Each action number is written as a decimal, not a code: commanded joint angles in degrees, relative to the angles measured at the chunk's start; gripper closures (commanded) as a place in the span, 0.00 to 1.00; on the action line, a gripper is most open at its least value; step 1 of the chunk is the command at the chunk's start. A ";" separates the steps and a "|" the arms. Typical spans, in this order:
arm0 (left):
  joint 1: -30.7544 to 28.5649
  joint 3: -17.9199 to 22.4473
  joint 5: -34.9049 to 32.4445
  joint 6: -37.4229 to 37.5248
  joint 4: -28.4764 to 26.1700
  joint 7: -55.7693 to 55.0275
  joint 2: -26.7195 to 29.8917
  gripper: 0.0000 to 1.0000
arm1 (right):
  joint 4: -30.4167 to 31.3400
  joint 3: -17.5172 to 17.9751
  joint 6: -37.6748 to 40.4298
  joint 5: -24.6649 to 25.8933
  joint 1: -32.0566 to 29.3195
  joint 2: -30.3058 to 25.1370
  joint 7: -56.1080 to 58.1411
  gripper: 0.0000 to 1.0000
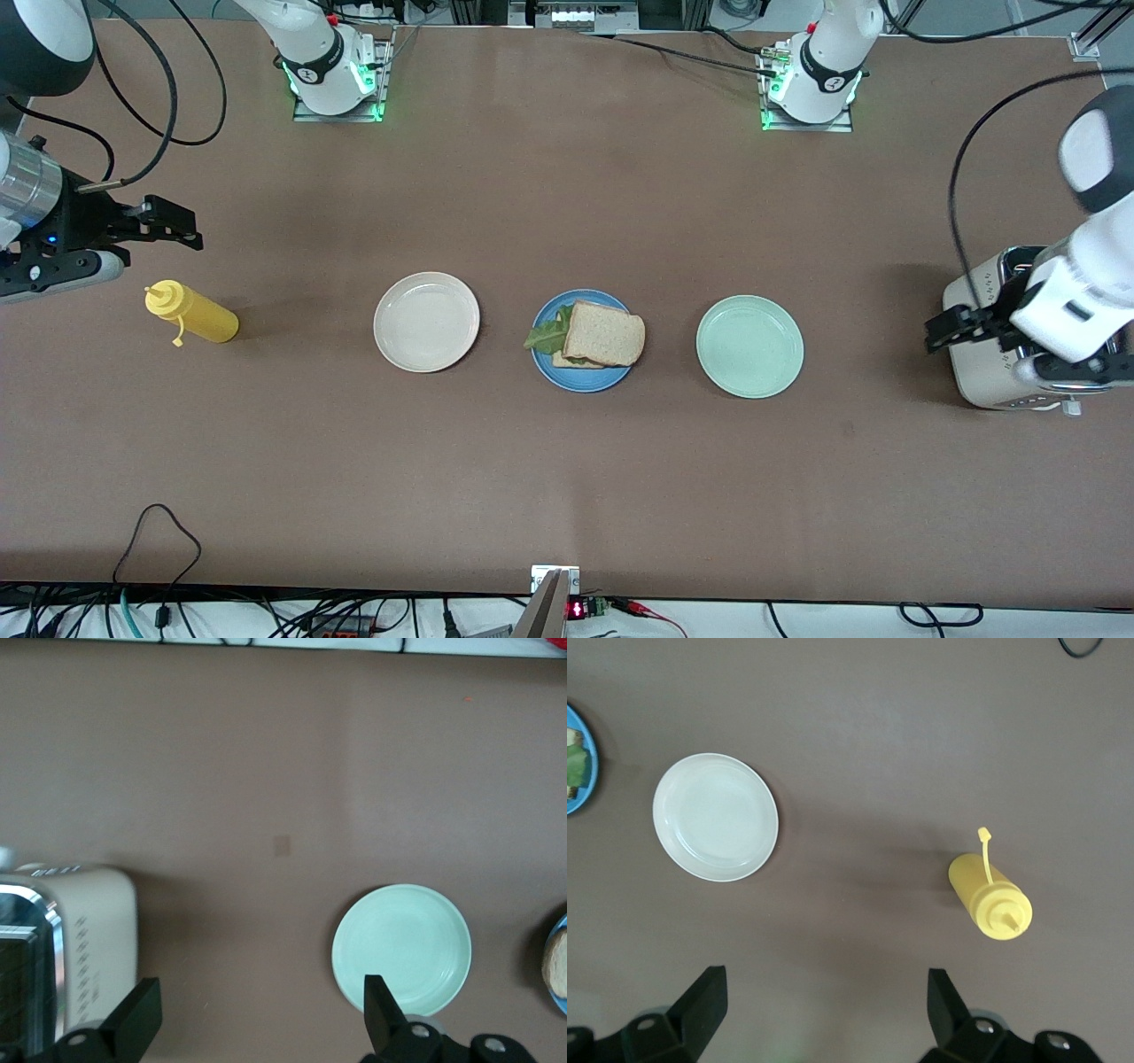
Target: Make sandwich in blue plate with both arms
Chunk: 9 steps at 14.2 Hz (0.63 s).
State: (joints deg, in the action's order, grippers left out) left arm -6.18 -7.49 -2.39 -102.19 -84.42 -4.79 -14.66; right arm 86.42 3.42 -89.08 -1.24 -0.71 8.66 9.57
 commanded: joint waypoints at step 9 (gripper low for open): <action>0.20 0.90 1.52 6.12 -15.86 0.83 18.61 0.00 | 7.27 -5.44 -0.75 2.38 4.04 -7.78 -2.01 0.00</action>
State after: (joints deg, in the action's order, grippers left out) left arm -5.98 -6.66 -1.79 -94.50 -95.17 -4.73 -0.68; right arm 91.33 0.24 -88.92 0.43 0.66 3.03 8.72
